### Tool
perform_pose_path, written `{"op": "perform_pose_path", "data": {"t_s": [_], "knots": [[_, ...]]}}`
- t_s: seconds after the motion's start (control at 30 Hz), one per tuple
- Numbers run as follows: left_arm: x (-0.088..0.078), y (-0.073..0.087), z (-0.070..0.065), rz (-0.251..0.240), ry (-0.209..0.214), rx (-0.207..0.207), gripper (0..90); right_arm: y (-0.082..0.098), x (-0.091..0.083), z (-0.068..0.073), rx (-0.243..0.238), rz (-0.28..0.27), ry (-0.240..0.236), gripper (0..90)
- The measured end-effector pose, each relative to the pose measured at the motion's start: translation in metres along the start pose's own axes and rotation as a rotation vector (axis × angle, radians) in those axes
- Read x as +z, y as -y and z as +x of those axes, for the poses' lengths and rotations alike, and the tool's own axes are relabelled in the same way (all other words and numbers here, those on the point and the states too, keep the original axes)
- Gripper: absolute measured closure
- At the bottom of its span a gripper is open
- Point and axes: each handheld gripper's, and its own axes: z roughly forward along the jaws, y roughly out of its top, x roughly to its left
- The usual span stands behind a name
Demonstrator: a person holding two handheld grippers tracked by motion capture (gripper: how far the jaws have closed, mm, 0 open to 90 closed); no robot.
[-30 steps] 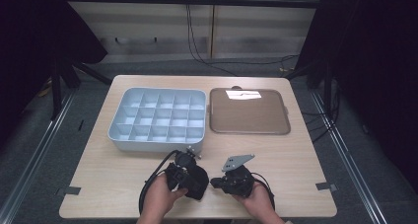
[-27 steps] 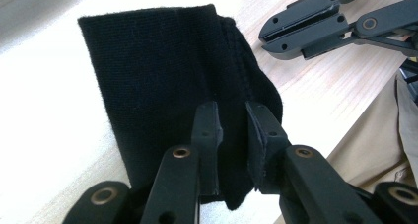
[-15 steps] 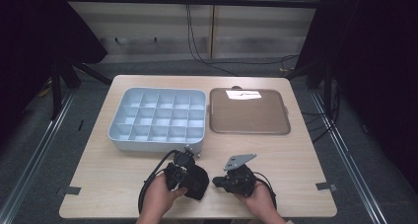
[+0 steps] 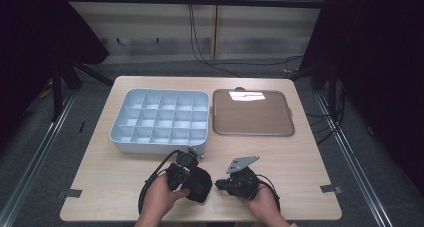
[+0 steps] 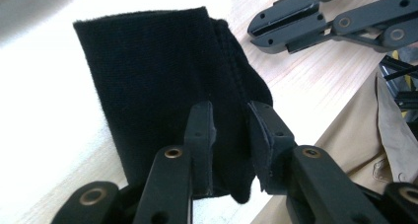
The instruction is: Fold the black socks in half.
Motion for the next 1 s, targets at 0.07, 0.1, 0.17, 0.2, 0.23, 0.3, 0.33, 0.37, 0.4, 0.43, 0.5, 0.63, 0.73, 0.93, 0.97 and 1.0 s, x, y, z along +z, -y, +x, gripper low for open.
{"op": "perform_pose_path", "data": {"t_s": [0.07,0.1,0.17,0.2,0.23,0.3,0.33,0.37,0.4,0.43,0.5,0.63,0.73,0.93,0.97,1.0], "knots": [[-0.002,-0.001,-0.001,-0.004,-0.002,0.003,70.2,0.0,0.0,0.0,-0.006,-0.001,0.001,85.7],[-0.004,-0.002,-0.001,-0.002,-0.005,0.002,69.9,0.0,0.0,0.0,-0.008,-0.002,0.001,85.8],[-0.007,-0.003,-0.002,-0.01,-0.004,-0.001,69.9,0.0,-0.001,0.001,-0.008,-0.001,0.0,85.8],[-0.008,-0.004,-0.002,-0.009,-0.006,-0.002,70.5,-0.001,-0.001,0.001,-0.008,-0.004,0.001,85.8],[-0.009,-0.004,-0.003,-0.012,-0.007,0.006,70.7,-0.001,-0.001,0.001,-0.002,-0.005,-0.004,85.8],[-0.011,-0.005,-0.004,-0.027,-0.006,-0.004,70.6,-0.001,-0.001,0.001,-0.004,-0.004,-0.004,85.8],[-0.012,-0.005,-0.004,-0.024,-0.007,-0.001,70.4,0.0,0.0,0.001,-0.01,-0.001,0.0,85.8],[-0.013,-0.006,-0.004,-0.024,-0.008,0.001,70.4,0.0,0.0,0.002,-0.009,0.001,-0.002,85.8],[-0.014,-0.006,-0.003,-0.025,-0.012,0.001,70.3,0.0,0.001,0.001,-0.011,0.003,-0.001,85.8],[-0.014,-0.006,-0.002,-0.022,-0.011,0.007,70.0,0.0,0.001,0.001,-0.012,0.004,-0.003,85.8],[-0.015,-0.007,-0.002,-0.027,-0.009,-0.003,70.0,0.0,0.001,0.001,-0.009,0.0,-0.005,85.8],[-0.016,-0.007,-0.001,-0.03,-0.011,-0.007,69.3,0.0,0.001,0.002,-0.015,0.003,-0.002,85.8],[-0.017,-0.008,-0.001,-0.025,-0.01,-0.007,69.3,0.0,0.001,0.003,-0.012,0.003,-0.005,85.8],[-0.022,-0.009,-0.002,-0.026,-0.014,-0.003,69.2,-0.001,0.002,0.003,-0.019,0.002,-0.006,85.8],[-0.021,-0.009,-0.003,-0.021,-0.015,-0.002,69.3,-0.001,0.002,0.003,-0.02,0.001,-0.007,85.8],[-0.02,-0.009,-0.003,-0.019,-0.015,0.0,69.3,-0.001,0.002,0.003,-0.02,0.001,-0.005,85.8]]}}
